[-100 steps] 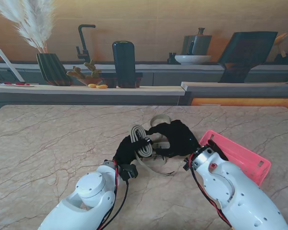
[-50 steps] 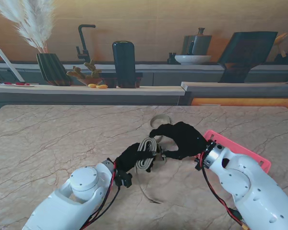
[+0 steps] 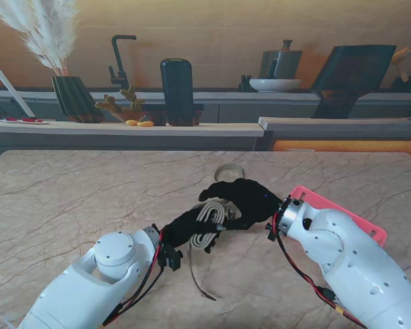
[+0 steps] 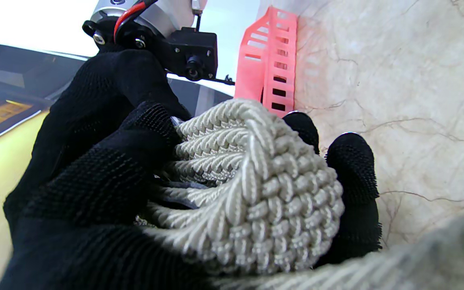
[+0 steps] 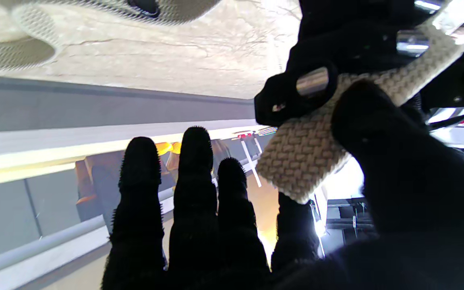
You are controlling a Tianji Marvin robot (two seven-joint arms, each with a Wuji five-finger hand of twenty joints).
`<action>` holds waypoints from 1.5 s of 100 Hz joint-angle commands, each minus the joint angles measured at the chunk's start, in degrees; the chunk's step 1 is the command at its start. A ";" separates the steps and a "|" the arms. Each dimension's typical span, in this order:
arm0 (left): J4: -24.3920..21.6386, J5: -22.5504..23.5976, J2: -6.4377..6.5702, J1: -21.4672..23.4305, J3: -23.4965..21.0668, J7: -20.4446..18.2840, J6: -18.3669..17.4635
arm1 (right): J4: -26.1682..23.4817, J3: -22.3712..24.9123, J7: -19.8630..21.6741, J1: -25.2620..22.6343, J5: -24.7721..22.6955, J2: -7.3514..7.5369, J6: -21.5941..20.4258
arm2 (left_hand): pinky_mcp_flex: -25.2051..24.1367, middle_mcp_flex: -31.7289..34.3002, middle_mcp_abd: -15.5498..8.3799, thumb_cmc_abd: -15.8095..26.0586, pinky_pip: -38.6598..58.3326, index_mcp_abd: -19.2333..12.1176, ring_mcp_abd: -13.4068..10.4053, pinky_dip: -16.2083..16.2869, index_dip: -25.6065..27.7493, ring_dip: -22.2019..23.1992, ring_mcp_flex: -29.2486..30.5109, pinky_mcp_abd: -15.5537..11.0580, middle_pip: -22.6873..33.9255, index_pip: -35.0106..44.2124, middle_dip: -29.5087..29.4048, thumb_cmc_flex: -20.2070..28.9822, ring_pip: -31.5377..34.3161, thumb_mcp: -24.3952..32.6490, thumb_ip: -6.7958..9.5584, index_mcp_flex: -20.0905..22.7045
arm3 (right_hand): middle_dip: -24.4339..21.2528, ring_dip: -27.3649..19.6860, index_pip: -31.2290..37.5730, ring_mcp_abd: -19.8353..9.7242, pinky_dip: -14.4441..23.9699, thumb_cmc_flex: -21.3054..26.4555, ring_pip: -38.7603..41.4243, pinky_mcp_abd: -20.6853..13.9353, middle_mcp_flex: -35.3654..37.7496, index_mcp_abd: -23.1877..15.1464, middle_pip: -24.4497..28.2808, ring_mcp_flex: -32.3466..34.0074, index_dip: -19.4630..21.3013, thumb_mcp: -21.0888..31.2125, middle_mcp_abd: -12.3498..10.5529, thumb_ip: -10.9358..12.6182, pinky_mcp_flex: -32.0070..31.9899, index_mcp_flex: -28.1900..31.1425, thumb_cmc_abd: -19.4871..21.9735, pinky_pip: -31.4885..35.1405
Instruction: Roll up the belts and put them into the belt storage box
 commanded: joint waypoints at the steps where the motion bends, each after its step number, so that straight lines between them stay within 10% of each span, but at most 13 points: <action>1: -0.22 -0.22 -0.16 0.16 -0.02 -0.13 -0.15 | 1.19 -1.28 0.29 1.06 0.26 -0.62 -0.90 | 0.83 2.94 -3.98 -2.17 2.07 -2.62 -4.40 -0.66 -0.31 -0.16 2.96 -0.77 6.54 2.61 0.25 0.17 3.94 -0.03 1.92 1.96 | -0.12 1.26 1.19 -1.78 0.00 1.15 1.83 -1.97 3.12 1.08 2.00 2.69 0.13 2.42 -2.29 1.24 1.21 3.40 -0.55 0.13; 19: -0.36 -0.44 -0.21 0.35 -0.15 0.08 -0.42 | 4.79 -4.57 -1.58 3.33 3.10 -1.47 -1.86 | 0.79 2.80 -4.36 -2.22 1.87 -2.73 -4.44 -0.97 -0.03 -0.17 2.90 -1.00 6.48 2.15 0.14 -0.40 3.72 0.17 1.66 1.97 | 0.92 5.38 8.98 -4.71 -0.24 3.34 7.32 -3.67 18.65 -6.14 5.89 10.73 2.31 4.97 -4.94 -0.08 4.96 18.10 1.23 3.51; 26: -0.46 -0.68 -0.33 0.51 -0.25 0.47 -0.39 | 5.93 -5.58 -2.30 3.87 4.82 -1.90 -2.01 | 0.80 2.87 -4.31 -2.21 1.87 -2.68 -4.54 -1.04 0.12 -0.17 2.88 -1.01 6.52 2.09 0.12 -0.43 3.65 0.30 1.58 2.02 | 1.81 8.02 17.60 -5.39 -1.19 6.21 10.06 -3.56 25.66 -10.96 7.32 14.15 -4.67 2.19 -6.00 -5.37 6.13 21.79 0.79 5.38; 42: -0.74 -0.63 -0.64 0.80 -0.48 2.03 0.27 | 7.34 -7.05 -2.09 4.34 8.54 -2.51 -2.21 | 0.88 2.76 -4.16 -1.93 1.86 -2.67 -4.44 -1.20 0.27 -0.11 2.96 -0.85 6.57 1.85 0.10 -0.39 3.59 0.32 1.35 1.98 | 4.46 11.01 26.68 -4.88 -0.33 8.00 14.33 -0.21 35.53 -17.18 7.56 18.25 -9.46 -0.87 -7.49 -6.07 6.18 31.06 3.94 6.87; 61: -1.73 -0.46 -1.41 2.04 -1.13 6.51 0.67 | 5.50 -5.10 -4.28 1.93 9.97 -3.24 1.71 | -10.72 -7.34 1.14 3.78 -9.65 -1.83 0.80 -3.00 -2.62 -3.46 -9.56 -0.10 -9.17 -11.14 -6.30 -5.81 -12.53 0.29 3.31 -1.69 | 3.81 12.80 29.16 -3.34 0.28 7.15 17.64 1.69 41.81 -14.62 8.52 19.88 -14.39 2.57 -7.20 -6.33 6.02 36.53 1.44 7.43; 87: -3.40 0.25 -2.89 3.90 -2.14 14.58 1.22 | 1.81 -0.65 -15.56 -2.16 2.45 -4.26 13.05 | -17.20 -18.12 3.07 5.52 -16.96 -2.27 0.59 -4.07 -7.10 -9.85 -20.04 -0.29 -24.09 -20.86 -17.80 -5.55 -27.32 -3.65 3.54 -8.51 | 4.12 13.55 29.61 -0.95 0.35 8.73 20.16 2.94 41.92 -9.84 10.52 19.23 -15.45 4.83 -4.52 -5.47 6.10 37.81 -0.82 8.03; 109: -4.76 -0.96 -3.91 4.87 -2.54 18.84 2.76 | 1.25 0.61 -21.66 -2.63 -3.94 -4.08 16.13 | -12.77 -13.50 3.79 9.99 -12.55 -1.47 0.81 -2.47 -6.50 -10.48 -15.34 -1.50 -22.61 -17.42 -20.11 0.66 -23.98 -2.62 3.93 -4.48 | 3.79 13.59 29.69 -0.67 -0.11 9.08 21.63 2.53 41.38 -9.13 11.70 18.69 -15.62 4.91 -4.14 -5.25 6.26 37.88 -0.75 8.84; 116: -4.90 -0.29 -4.06 4.92 -2.42 19.87 2.72 | 1.17 0.83 -22.15 -2.66 -5.10 -3.88 15.99 | -10.69 -10.15 3.74 9.88 -10.58 -2.43 0.85 -2.24 -4.14 -11.42 -12.92 -1.67 -22.27 -13.71 -16.99 7.38 -21.79 -7.05 1.58 -1.64 | 3.69 13.56 29.68 -0.74 -0.26 9.09 21.88 2.51 41.19 -9.10 11.87 18.48 -15.63 4.78 -4.13 -5.18 6.17 37.84 -0.71 8.95; 132: -5.46 -0.07 -4.72 5.30 -2.28 22.96 2.77 | 1.13 1.18 -22.65 -2.75 -6.51 -3.60 15.49 | -7.70 -5.40 4.61 14.72 -7.46 -2.37 1.90 -1.72 -6.34 -12.48 -9.08 -0.64 -20.96 -8.16 -19.26 16.27 -18.83 -14.33 2.07 2.77 | 3.52 13.31 29.57 -0.74 -0.61 9.16 21.99 2.55 40.83 -9.26 12.11 18.09 -15.58 4.46 -4.25 -5.05 5.76 37.61 -0.44 8.99; 150: -5.71 -2.31 -5.45 5.87 -1.99 25.08 2.18 | 1.44 0.11 -25.48 -2.57 -6.03 -4.25 18.85 | -10.47 -8.70 5.28 11.39 -8.83 -1.79 2.53 -1.84 -6.64 -12.95 -12.46 -1.01 -21.30 -11.96 -22.11 5.18 -19.98 -11.56 1.62 0.51 | 3.38 13.29 29.61 -0.12 -0.90 9.74 22.73 2.97 40.89 -7.98 12.69 18.19 -15.56 4.52 -3.50 -4.62 5.79 37.64 -0.85 9.40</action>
